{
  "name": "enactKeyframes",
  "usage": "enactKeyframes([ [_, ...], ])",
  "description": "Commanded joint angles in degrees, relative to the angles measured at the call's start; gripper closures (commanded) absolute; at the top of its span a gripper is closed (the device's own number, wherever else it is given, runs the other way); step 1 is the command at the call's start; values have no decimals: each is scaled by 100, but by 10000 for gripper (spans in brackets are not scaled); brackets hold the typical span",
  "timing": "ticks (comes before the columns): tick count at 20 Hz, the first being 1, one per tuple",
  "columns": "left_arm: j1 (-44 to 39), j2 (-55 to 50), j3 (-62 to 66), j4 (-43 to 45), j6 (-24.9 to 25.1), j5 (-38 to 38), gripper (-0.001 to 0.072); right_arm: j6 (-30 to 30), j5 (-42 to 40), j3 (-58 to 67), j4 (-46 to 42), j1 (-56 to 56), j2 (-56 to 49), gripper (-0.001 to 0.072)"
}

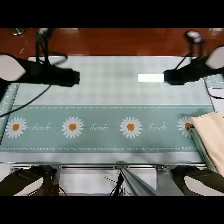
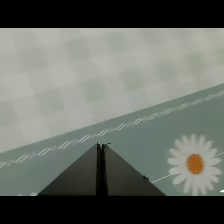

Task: Fold the shirts.

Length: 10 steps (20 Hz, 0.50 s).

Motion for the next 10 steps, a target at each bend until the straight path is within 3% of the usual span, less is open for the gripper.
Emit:
enactKeyframes([
  [1, -7, -114, -732, 890, -463, -234, 678, 863, 83, -153, -1119, 767, -732, 688],
  [10, 114, -114, -737, 890, -444, -334, 678, 922, 107, -153, -1027, 767, -798, 688],
])
